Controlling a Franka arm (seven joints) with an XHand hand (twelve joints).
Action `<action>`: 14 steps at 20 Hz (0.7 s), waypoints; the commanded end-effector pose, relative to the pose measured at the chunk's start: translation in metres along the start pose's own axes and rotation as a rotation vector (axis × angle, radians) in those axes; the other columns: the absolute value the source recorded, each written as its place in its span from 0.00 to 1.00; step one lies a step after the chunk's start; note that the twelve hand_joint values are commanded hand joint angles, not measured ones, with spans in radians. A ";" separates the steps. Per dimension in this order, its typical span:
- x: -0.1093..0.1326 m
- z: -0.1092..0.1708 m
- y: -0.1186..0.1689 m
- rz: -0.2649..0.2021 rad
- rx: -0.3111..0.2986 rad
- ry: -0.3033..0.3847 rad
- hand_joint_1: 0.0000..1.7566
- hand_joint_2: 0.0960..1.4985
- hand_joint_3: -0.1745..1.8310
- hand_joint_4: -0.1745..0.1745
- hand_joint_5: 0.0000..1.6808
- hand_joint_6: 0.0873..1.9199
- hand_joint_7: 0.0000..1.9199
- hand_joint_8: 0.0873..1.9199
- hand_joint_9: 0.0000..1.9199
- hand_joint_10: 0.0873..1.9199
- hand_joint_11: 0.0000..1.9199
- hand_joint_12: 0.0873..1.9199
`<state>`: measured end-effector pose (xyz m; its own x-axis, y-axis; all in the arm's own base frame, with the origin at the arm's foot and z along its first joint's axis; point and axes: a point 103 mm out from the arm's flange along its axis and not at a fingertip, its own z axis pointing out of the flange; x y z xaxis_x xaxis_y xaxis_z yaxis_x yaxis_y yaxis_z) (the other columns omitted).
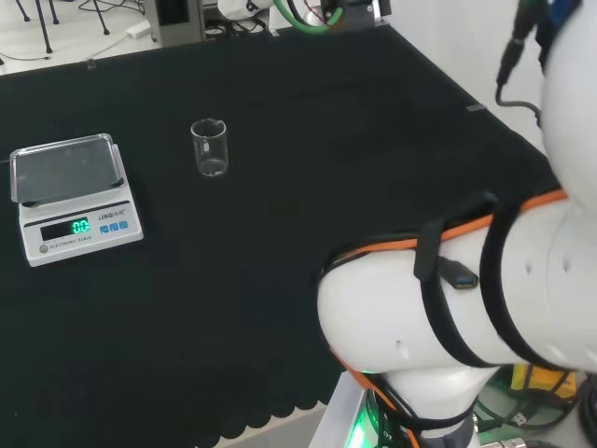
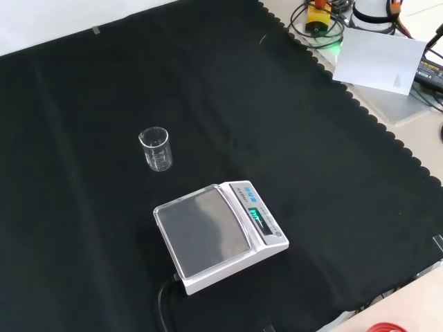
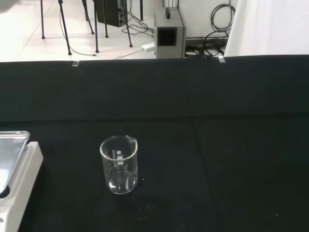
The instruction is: Pick up the beaker.
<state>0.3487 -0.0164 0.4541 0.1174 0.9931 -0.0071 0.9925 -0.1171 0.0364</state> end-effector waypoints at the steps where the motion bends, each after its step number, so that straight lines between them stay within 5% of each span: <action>1: -0.036 0.101 0.144 0.000 0.026 -0.017 0.34 0.42 0.21 0.52 0.11 0.00 0.12 0.31 0.16 0.41 0.02 0.80; 7: -0.046 0.147 0.208 -0.001 0.027 0.013 0.35 0.42 0.20 0.52 0.11 0.00 0.10 0.31 0.15 0.41 0.01 0.80; 11: -0.046 0.179 0.234 -0.040 0.088 0.041 0.35 0.42 0.20 0.53 0.10 0.00 0.09 0.31 0.14 0.41 0.00 0.80; 14: -0.041 0.207 0.248 -0.082 0.039 0.067 0.36 0.42 0.20 0.54 0.10 0.00 0.08 0.31 0.14 0.42 0.00 0.79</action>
<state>0.5047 -0.0631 0.3195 0.1220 0.9925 -0.0118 0.9868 -0.1226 -0.1059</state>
